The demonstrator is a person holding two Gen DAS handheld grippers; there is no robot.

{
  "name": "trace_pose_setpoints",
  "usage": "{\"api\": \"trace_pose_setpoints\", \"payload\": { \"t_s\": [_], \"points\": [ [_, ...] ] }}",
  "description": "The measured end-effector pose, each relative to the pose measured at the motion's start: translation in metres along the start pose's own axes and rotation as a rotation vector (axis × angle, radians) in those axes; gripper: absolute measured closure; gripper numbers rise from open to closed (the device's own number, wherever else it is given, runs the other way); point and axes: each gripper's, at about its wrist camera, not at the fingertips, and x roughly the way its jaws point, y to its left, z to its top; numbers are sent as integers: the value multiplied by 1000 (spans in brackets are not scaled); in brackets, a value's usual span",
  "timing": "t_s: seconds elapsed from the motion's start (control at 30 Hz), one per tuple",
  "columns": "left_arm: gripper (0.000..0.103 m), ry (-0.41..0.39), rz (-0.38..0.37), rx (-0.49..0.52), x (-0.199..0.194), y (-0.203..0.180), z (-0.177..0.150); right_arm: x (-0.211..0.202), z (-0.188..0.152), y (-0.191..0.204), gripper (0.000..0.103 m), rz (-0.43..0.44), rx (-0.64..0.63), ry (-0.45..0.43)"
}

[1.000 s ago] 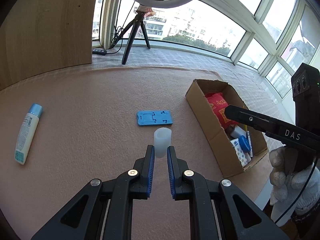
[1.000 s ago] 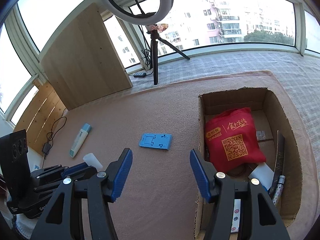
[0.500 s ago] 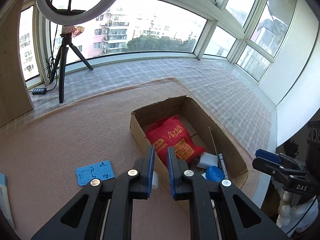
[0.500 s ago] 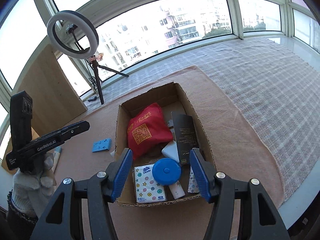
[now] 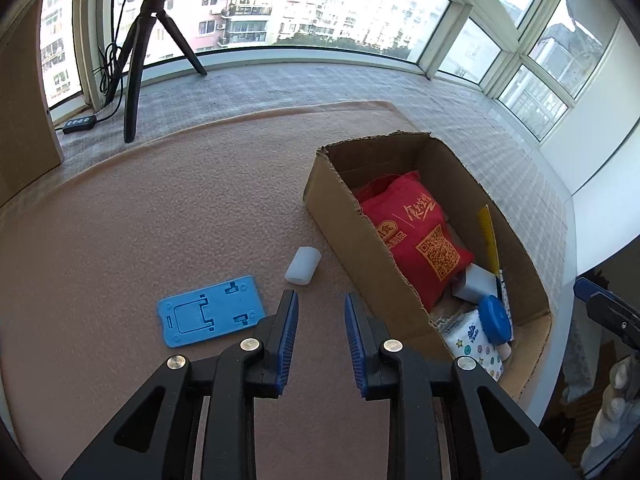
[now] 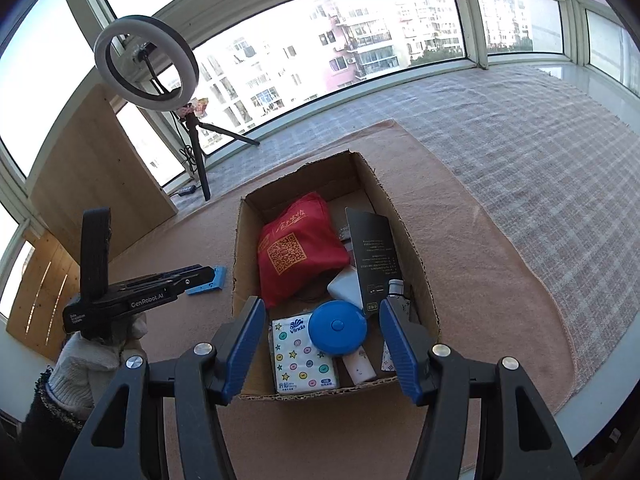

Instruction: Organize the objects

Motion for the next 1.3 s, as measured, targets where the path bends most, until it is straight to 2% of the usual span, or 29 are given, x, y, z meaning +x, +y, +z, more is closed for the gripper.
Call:
{"api": "trace_pose_setpoints", "payload": {
  "t_s": [0.07,0.27,0.53,0.7,0.9,1.1,1.3],
  "points": [
    [67,16,2,-5,11,2,0,-2,-4,-1,47,-3,5,7],
    [67,50,22,7,39,1,3,-2,-12,-1,47,-19,-1,41],
    [68,75,66,37,66,-1,13,-7,-16,1,47,-33,-17,39],
    [81,62,82,42,67,-1,15,-9,-16,-5,47,-44,1,42],
    [92,46,90,46,60,-1,15,-8,-15,-6,47,-42,6,39],
    [92,-8,71,-1,27,2,14,-8,-12,-3,47,-38,-4,29],
    [92,-85,19,30,-17,-23,15,-9,-11,-1,47,-31,-11,19]
  ]
}}
